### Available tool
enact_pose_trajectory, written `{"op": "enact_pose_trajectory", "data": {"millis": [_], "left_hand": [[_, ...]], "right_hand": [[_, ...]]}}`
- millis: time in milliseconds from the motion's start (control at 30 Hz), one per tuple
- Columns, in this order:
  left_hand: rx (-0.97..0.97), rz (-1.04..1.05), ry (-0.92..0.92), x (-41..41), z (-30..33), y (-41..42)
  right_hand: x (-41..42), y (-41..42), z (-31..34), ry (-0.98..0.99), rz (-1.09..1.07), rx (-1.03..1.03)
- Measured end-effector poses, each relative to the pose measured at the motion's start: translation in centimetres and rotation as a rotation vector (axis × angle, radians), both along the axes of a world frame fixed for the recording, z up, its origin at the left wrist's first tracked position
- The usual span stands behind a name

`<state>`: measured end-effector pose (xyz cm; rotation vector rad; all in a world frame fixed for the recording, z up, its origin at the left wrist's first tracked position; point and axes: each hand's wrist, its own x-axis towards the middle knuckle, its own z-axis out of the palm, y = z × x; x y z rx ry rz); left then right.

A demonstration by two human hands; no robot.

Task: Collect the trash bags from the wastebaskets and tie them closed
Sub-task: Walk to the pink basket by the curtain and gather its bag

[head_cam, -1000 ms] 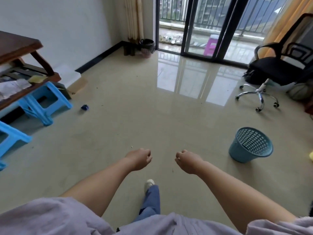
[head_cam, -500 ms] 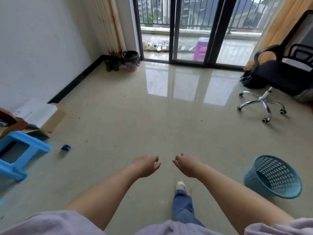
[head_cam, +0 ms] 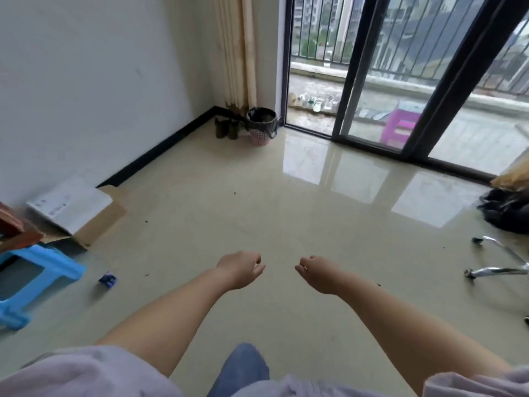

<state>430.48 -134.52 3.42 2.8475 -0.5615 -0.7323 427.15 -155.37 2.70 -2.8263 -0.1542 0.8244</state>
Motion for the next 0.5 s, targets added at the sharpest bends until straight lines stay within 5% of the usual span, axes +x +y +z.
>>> {"op": "enact_pose_trajectory", "data": {"millis": [500], "left_hand": [[0.039,0.046,-0.038,42.1,1.9,5.5]], "right_hand": [[41.1,3.6,-0.1,-0.063,-0.040,-0.009]]}}
